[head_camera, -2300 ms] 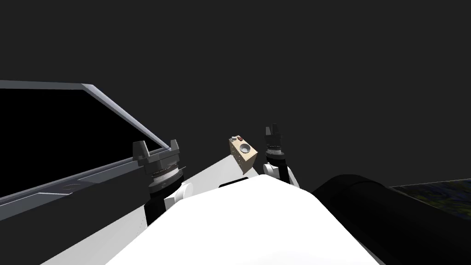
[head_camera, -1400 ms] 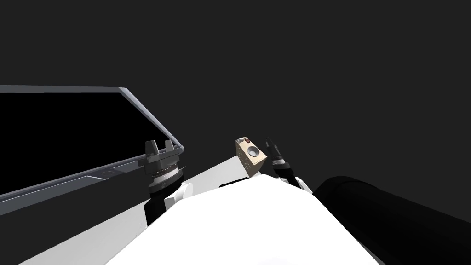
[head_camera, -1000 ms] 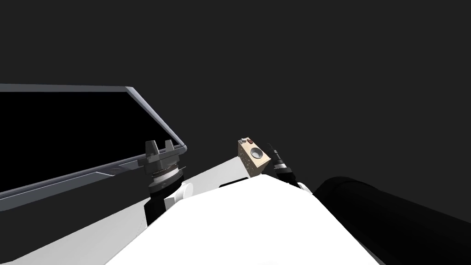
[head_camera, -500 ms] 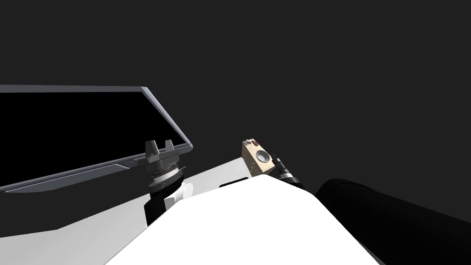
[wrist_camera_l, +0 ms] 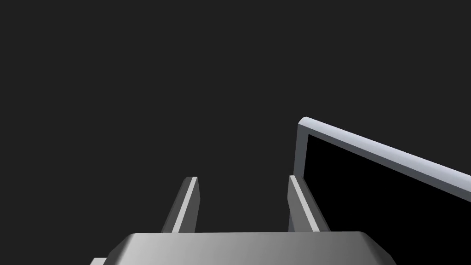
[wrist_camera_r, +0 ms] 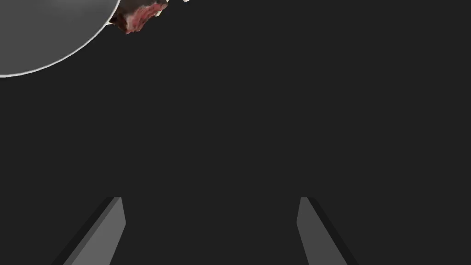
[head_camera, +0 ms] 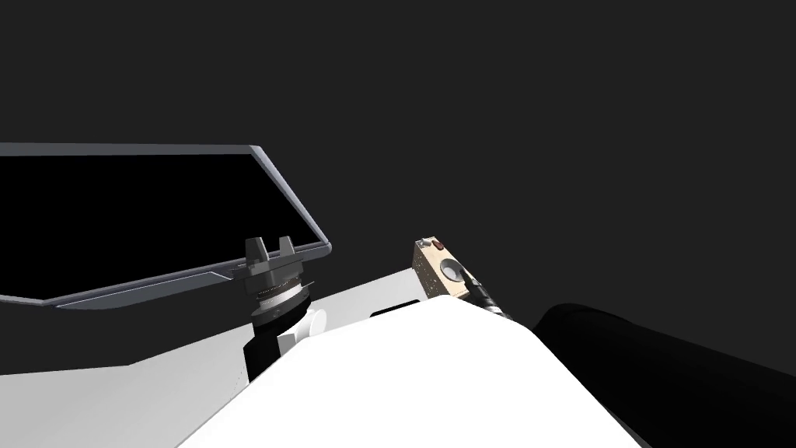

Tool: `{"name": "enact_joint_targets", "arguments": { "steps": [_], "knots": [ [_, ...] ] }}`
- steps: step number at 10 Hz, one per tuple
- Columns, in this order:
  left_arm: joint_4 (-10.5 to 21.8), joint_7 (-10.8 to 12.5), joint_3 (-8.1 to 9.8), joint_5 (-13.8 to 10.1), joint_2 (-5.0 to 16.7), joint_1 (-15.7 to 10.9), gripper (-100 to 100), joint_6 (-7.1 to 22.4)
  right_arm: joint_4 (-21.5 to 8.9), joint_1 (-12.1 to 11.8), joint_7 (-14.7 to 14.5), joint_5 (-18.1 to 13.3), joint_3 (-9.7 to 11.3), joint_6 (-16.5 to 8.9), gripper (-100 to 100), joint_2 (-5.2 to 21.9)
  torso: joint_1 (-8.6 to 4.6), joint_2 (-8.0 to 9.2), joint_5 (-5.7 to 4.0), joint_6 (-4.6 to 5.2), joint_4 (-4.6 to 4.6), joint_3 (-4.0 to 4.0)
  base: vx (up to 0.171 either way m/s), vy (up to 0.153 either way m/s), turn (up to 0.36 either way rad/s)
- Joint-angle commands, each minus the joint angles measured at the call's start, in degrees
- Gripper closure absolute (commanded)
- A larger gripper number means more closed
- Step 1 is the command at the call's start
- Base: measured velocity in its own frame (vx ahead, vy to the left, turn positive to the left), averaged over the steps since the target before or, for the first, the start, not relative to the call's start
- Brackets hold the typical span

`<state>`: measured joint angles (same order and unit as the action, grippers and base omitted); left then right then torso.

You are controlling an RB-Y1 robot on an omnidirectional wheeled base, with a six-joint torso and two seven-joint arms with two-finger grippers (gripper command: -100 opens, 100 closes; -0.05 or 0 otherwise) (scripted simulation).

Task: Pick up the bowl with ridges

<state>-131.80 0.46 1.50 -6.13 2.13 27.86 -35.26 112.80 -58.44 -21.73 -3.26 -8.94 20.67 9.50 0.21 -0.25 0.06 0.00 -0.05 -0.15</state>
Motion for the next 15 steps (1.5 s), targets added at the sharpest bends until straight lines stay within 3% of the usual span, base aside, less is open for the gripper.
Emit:
{"name": "enact_joint_targets", "arguments": {
  "steps": [1,2,4,5,7,10,12,14,15],
  "knots": [
    [0.00,0.00,0.00,0.00,0.00,0.00,0,0.00,-2.86,-2.86,-2.62,-0.15,-0.70,-0.68,-100,0.45,0.00,0.00,0.00,0.00,0.00,0.00,0.118,0.074,0.271],
    [0.00,0.00,0.00,0.00,0.00,0.00,0,0.00,-3.67,-3.62,-2.62,-0.15,-0.70,-0.68,-100,0.45,0.08,-0.09,0.02,-0.01,-0.02,-0.05,0.093,0.047,0.109],
    [0.00,0.00,0.00,0.00,0.00,0.00,0,0.00,-7.72,-7.49,-6.20,-0.99,-0.98,-2.23,-100,0.62,0.04,-0.02,0.01,-0.01,-0.01,-0.02,0.104,0.051,0.248],
    [0.00,0.00,0.00,0.00,0.00,0.00,0,0.00,-8.22,-7.49,-6.63,-0.99,-0.98,-2.23,-100,0.62,0.02,-0.08,0.01,-0.01,-0.02,-0.05,0.091,0.030,0.104],
    [0.00,0.00,0.00,0.00,0.00,0.00,0,0.00,-12.06,-10.97,-10.20,-2.08,-1.09,-3.63,-100,1.08,0.00,-0.05,0.01,-0.01,-0.01,-0.03,0.113,0.049,0.295],
    [0.00,0.00,0.00,0.00,0.00,0.00,0,0.00,-15.11,-12.54,-12.87,-2.73,-1.08,-4.27,-100,1.45,0.01,0.03,0.01,0.00,0.00,0.01,0.077,0.027,0.108],
    [0.00,0.00,0.00,0.00,0.00,0.00,0,0.00,-18.91,-15.27,-16.59,-4.18,-0.90,-5.40,-100,2.44,-0.05,0.06,0.00,0.00,0.01,0.03,0.096,0.011,0.285],
    [0.00,0.00,0.01,0.00,0.00,0.01,0,0.00,-19.62,-15.27,-17.07,-4.18,-0.90,-5.40,-100,2.44,-0.10,0.02,-0.01,0.04,0.00,0.00,0.059,0.001,0.032],
    [0.00,0.00,0.01,0.00,0.00,0.01,0,0.00,-21.81,-16.41,-19.15,-4.99,-0.72,-5.89,-100,3.06,-0.06,0.17,-0.01,0.04,0.03,0.08,0.053,0.014,0.210]
  ]
}}
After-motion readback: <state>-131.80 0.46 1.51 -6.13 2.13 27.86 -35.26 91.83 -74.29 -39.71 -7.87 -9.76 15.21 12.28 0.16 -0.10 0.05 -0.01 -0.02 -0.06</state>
